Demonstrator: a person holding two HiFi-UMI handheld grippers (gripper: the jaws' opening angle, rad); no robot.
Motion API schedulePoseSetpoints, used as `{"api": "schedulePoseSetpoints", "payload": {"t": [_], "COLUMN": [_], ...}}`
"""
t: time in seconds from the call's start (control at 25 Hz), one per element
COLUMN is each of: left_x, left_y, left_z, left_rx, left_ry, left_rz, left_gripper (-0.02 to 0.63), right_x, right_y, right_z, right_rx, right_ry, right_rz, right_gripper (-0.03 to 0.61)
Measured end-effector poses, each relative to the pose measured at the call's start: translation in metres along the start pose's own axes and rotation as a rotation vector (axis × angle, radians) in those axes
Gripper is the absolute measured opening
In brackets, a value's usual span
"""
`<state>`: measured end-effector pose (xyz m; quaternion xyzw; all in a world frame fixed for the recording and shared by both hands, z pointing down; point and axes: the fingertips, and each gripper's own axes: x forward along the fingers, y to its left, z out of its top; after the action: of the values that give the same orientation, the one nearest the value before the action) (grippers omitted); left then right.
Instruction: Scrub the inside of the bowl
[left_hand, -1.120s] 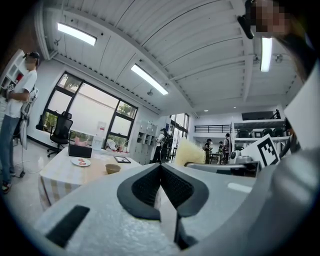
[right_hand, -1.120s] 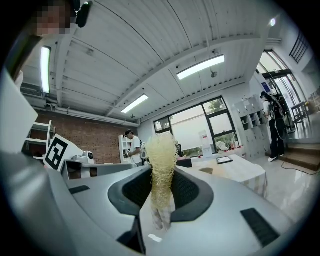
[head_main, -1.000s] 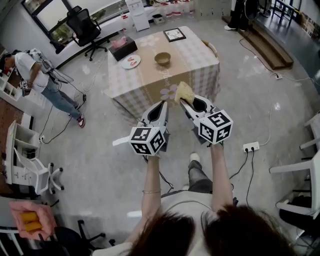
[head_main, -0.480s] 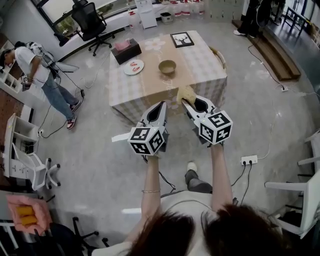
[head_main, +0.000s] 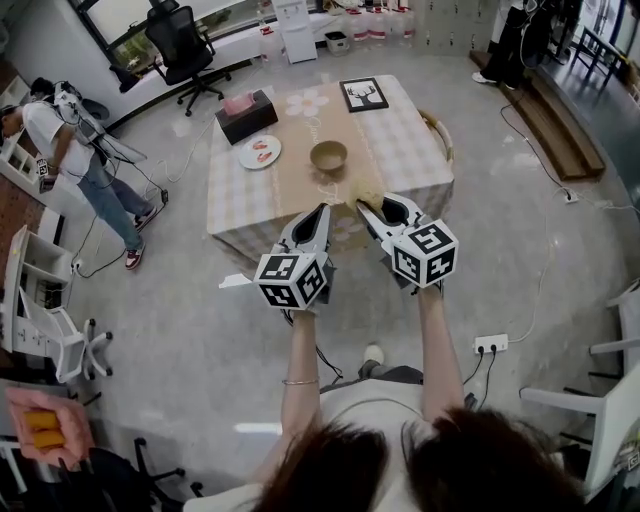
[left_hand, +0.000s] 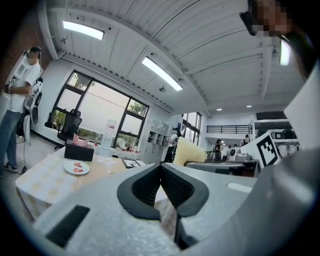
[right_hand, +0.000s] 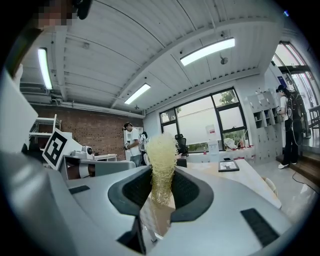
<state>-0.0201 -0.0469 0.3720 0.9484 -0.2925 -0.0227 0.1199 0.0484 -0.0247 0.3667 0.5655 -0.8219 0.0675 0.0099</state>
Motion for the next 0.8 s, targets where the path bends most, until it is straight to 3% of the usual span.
{"api": "schedulePoseSetpoints", "payload": {"t": [0.8], "left_x": [0.058], "left_y": [0.042], "left_z": [0.001], "left_rx": [0.014], "left_ry": [0.026], "left_rz": [0.054], "left_gripper": [0.011], "right_x": [0.061], "right_y": [-0.048], "right_z": [0.007], "right_rx": [0.012], "right_ry": [-0.003], "right_rz": [0.047], "right_gripper": [0.095]}}
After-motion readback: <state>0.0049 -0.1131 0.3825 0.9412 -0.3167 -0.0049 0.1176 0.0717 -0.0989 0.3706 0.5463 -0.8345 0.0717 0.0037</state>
